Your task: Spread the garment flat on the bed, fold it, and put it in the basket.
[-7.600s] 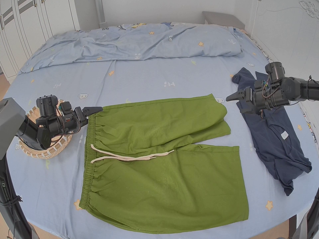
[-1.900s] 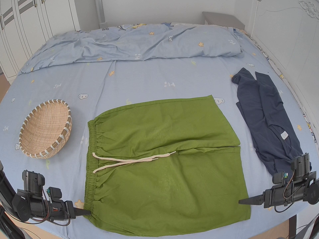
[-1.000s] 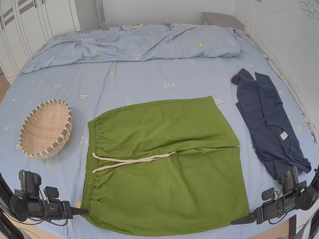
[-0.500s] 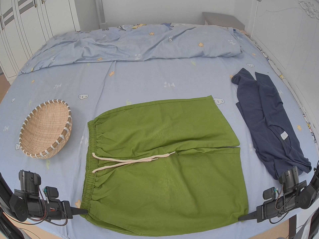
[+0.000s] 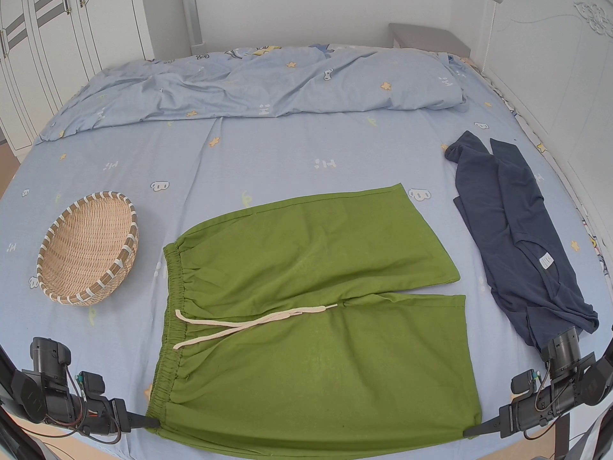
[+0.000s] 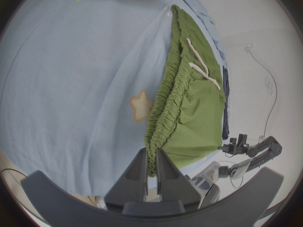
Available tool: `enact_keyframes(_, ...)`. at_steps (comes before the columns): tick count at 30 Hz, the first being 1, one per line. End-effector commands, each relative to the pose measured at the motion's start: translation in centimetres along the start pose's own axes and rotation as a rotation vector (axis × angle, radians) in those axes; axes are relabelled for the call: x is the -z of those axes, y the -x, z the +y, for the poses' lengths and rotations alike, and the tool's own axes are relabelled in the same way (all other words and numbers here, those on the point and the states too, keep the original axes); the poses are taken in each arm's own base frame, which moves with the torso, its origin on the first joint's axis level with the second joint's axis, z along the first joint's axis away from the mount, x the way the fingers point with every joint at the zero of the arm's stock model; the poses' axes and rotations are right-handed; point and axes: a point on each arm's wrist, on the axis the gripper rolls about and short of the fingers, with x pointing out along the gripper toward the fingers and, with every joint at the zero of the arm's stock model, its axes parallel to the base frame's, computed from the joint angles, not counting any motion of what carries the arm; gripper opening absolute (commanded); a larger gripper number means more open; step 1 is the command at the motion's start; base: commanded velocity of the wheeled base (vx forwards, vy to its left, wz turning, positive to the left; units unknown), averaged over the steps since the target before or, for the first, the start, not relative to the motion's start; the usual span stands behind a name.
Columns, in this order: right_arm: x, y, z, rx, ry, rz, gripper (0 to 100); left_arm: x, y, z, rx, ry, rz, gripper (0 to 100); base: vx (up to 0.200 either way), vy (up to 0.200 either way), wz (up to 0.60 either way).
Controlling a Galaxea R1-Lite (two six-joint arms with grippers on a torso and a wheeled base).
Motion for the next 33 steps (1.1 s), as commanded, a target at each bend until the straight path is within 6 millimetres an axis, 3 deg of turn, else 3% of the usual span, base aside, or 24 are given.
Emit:
enact_keyframes(1, 1.1, 0.7, 0.7, -0.003, 0.044, 0.017, 0, 1.1, 0.9, 0.6, -0.027, -0.027, 0.016, 0, 0.000, 0.000, 0.00)
enact_keyframes(6, 0.2, 1.1, 0.9, 0.000, 0.063, -0.035, 0, 0.7, 1.3, 0.0, -0.023, -0.063, -0.022, 0, 0.000, 0.000, 0.00)
enact_keyframes(11, -4.2, 3.3, 3.0, -0.009, 0.079, -0.160, 0, -1.9, 2.1, -2.6, 0.031, -0.021, -0.096, 0, 0.000, 0.000, 0.00)
enact_keyframes(13, -4.6, 3.6, 3.2, -0.009, 0.078, -0.161, 0, -2.1, 2.2, -2.9, 0.037, -0.015, -0.097, 0, 0.000, 0.000, 0.00)
enact_keyframes(14, -7.2, 5.0, 4.5, -0.008, 0.085, -0.167, 0, -3.4, 3.0, -4.8, 0.069, 0.014, -0.104, 0, 0.000, 0.000, 0.00)
enact_keyframes(15, -7.3, 5.1, 4.6, -0.008, 0.086, -0.168, 0, -3.4, 3.1, -4.9, 0.070, 0.017, -0.102, 0, 0.000, 0.000, 0.00)
enact_keyframes(17, -9.9, 6.9, 6.4, -0.014, 0.115, -0.203, 0, -5.0, 4.1, -6.9, 0.098, 0.017, -0.099, 0, 0.000, 0.000, 0.00)
enact_keyframes(20, -11.8, 8.3, 7.7, -0.019, 0.140, -0.238, 0, -6.7, 4.9, -8.1, 0.105, 0.032, -0.103, 0, 0.000, 0.000, 0.00)
enact_keyframes(21, -13.3, 9.5, 8.7, -0.021, 0.154, -0.265, 0, -8.1, 5.7, -9.0, 0.111, 0.036, -0.118, 0, 0.000, 0.000, 0.00)
enact_keyframes(27, -17.1, 11.9, 11.2, -0.034, 0.205, -0.323, 0, -11.5, 6.5, -10.4, 0.120, 0.026, -0.150, 0, 0.000, 0.000, 0.00)
enact_keyframes(33, -21.3, 13.2, 13.2, -0.046, 0.260, -0.377, 0, -15.7, 5.4, -11.0, 0.135, 0.045, -0.172, 0, 0.000, 0.000, 0.00)
